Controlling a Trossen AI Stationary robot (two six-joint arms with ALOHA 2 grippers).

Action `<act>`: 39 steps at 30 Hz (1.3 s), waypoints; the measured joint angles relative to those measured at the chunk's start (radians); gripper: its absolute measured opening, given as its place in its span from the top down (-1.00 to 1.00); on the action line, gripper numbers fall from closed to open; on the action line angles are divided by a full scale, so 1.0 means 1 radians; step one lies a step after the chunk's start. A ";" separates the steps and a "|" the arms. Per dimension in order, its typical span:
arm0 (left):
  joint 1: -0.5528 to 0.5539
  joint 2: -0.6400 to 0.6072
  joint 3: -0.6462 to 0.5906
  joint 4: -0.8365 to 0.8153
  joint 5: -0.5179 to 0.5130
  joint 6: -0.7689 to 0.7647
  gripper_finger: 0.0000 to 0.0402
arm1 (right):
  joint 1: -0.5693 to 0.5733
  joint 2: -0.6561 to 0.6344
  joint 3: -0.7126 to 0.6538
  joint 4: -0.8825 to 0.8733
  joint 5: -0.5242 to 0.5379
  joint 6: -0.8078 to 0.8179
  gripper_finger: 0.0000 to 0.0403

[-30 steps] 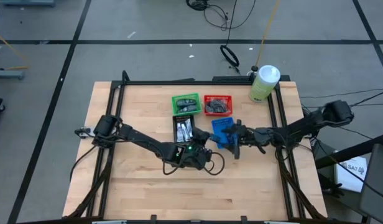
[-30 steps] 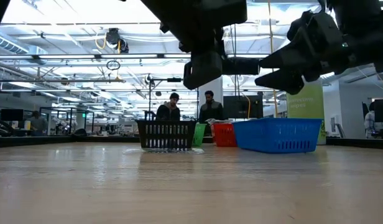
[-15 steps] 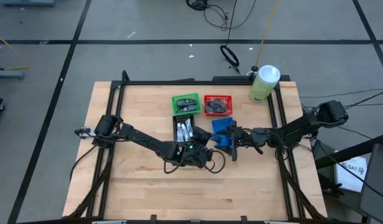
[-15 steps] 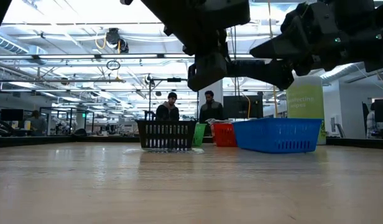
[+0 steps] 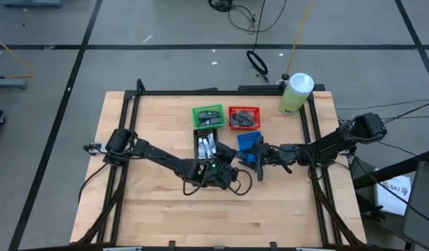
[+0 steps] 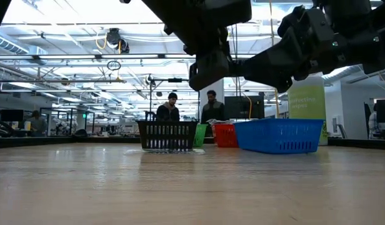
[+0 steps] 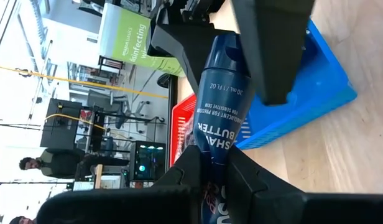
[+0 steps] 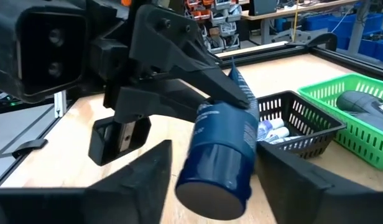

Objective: Pick & Place Travel size toiletries
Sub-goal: Put the blue shave cream into the blue bin

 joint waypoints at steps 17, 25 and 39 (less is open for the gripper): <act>0.006 -0.051 0.010 -0.103 0.257 -0.423 0.59 | 0.002 0.000 -0.004 -0.010 -0.023 -0.001 0.39; -0.003 -0.232 0.021 -0.253 0.434 -0.692 -0.20 | -0.004 -0.125 -0.001 -0.141 0.084 -0.037 0.40; -0.136 -0.584 -0.278 -0.296 0.241 -0.871 -0.58 | -0.004 -0.471 -0.002 -0.871 0.188 0.232 0.40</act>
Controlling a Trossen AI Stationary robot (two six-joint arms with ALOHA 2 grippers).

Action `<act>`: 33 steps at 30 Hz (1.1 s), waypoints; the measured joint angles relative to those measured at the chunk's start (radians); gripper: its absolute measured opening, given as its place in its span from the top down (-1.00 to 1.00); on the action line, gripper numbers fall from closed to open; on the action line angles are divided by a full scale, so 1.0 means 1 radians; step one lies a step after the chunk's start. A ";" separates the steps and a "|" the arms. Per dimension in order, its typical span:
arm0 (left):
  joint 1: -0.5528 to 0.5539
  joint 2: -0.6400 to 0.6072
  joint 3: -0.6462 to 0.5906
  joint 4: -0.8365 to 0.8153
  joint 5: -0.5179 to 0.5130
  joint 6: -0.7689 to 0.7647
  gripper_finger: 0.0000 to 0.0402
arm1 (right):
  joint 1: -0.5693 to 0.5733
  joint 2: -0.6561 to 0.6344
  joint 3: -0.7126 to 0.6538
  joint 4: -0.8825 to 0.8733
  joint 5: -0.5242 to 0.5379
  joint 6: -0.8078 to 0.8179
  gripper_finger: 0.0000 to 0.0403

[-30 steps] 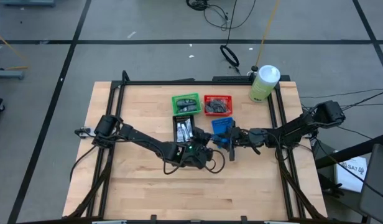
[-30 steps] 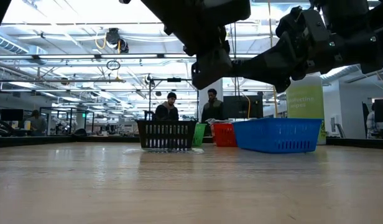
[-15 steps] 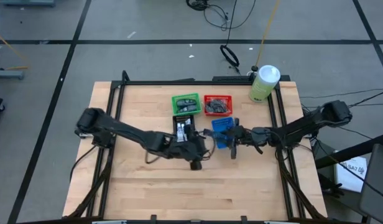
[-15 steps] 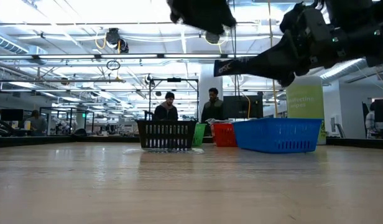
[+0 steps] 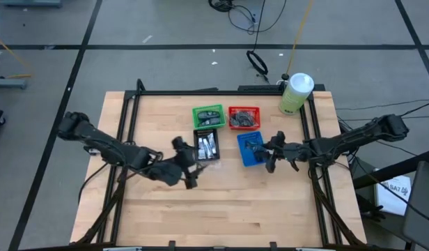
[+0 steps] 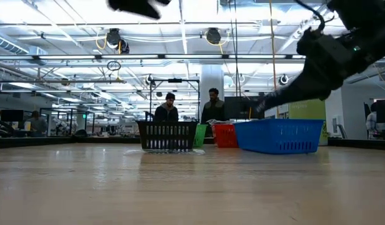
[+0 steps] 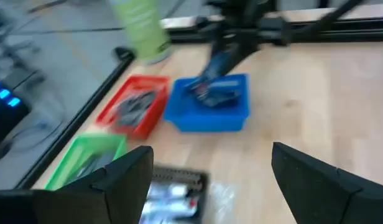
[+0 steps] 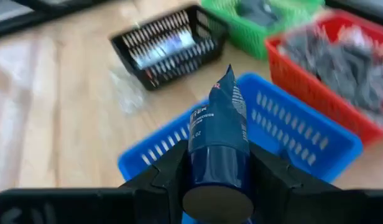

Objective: Pick & Place Travel size toiletries
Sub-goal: Put the blue shave cream into the blue bin, then return to Home Position

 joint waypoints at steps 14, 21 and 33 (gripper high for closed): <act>-0.051 -0.140 -0.284 0.190 -0.117 -0.208 -0.42 | -0.003 0.162 0.000 0.058 0.076 0.072 0.33; -0.054 -0.140 -0.284 0.212 -0.105 -0.190 -0.42 | -0.003 0.243 0.000 0.130 0.074 0.066 -0.22; -0.171 -0.240 -0.285 0.214 -0.125 0.014 -0.35 | 0.000 0.030 0.000 0.237 -0.139 -0.113 -0.63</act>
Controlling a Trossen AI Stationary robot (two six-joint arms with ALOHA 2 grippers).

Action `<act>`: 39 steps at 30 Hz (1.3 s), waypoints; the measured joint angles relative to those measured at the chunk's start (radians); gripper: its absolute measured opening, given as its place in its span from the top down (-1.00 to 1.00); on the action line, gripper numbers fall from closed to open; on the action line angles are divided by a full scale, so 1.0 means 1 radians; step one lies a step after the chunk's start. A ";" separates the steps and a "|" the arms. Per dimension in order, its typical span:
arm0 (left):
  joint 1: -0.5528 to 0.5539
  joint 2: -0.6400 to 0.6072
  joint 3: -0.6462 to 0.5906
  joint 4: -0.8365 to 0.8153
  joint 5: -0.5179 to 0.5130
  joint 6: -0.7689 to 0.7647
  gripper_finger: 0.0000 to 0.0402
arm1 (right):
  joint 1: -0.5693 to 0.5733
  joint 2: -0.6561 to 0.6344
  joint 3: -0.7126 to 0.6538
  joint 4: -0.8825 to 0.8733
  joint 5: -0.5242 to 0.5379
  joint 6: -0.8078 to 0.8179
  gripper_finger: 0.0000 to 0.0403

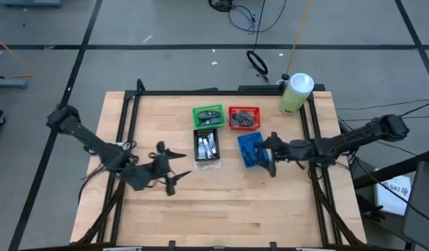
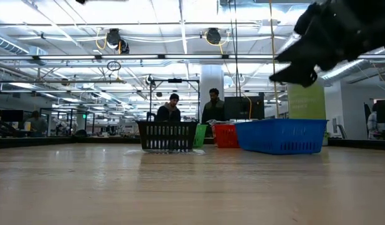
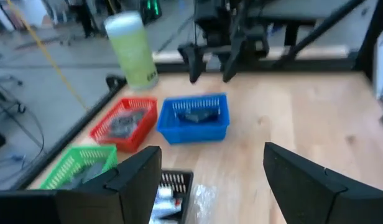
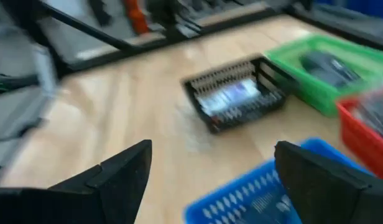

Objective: Pick & Place Travel size toiletries
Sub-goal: Return to Home Position

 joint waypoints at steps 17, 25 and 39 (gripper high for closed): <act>-0.150 -0.354 -0.390 0.066 -0.184 -0.221 -0.41 | 0.000 -0.467 -0.001 -0.230 -0.586 -0.016 -0.64; -0.195 -0.442 -0.595 0.279 -0.223 -0.208 -0.41 | 0.000 -0.641 -0.083 -0.210 -0.574 -0.093 -0.62; -0.308 -0.456 -0.620 0.307 -0.284 -0.156 -0.41 | 0.000 -0.917 -0.233 -0.212 -0.602 -0.105 -0.62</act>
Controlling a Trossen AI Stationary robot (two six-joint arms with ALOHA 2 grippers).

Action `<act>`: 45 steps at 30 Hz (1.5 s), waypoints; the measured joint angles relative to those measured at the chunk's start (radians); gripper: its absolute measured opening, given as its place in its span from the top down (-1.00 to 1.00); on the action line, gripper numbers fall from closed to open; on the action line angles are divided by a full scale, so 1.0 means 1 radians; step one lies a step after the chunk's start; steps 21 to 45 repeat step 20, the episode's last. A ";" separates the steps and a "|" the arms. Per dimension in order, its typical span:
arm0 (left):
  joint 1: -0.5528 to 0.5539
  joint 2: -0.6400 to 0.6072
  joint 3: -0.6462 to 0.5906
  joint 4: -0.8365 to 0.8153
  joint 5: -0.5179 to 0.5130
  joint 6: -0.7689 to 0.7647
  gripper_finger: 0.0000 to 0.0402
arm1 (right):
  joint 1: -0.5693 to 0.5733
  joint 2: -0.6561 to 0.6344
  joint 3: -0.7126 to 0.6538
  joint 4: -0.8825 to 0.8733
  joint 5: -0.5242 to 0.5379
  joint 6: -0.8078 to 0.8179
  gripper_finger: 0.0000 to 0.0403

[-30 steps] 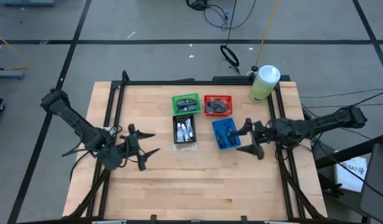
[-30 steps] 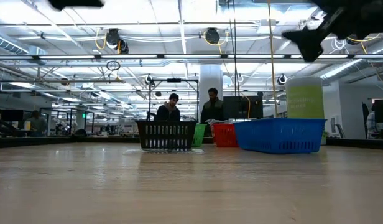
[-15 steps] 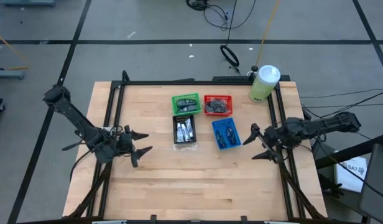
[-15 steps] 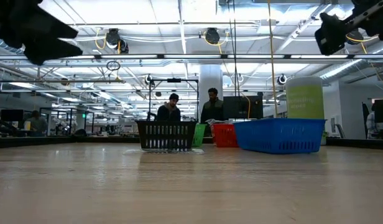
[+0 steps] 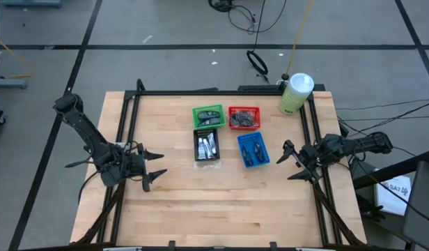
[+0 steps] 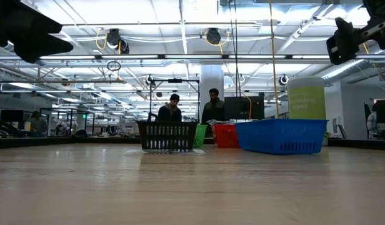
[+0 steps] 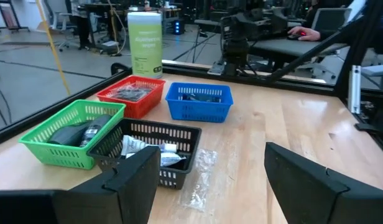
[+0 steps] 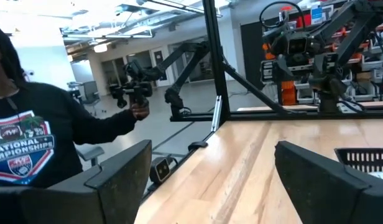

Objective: Pick & Place Travel size toiletries
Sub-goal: Return to Home Position

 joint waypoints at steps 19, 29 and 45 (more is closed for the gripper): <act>-0.121 0.000 0.000 -0.047 -0.176 -0.093 -0.41 | 0.000 -0.024 -0.038 0.010 -0.052 -0.015 -0.63; -0.121 0.000 0.000 -0.047 -0.178 -0.092 -0.41 | 0.000 -0.024 -0.038 0.010 -0.052 -0.019 -0.63; -0.121 0.000 0.000 -0.047 -0.178 -0.092 -0.41 | 0.000 -0.024 -0.038 0.010 -0.052 -0.019 -0.63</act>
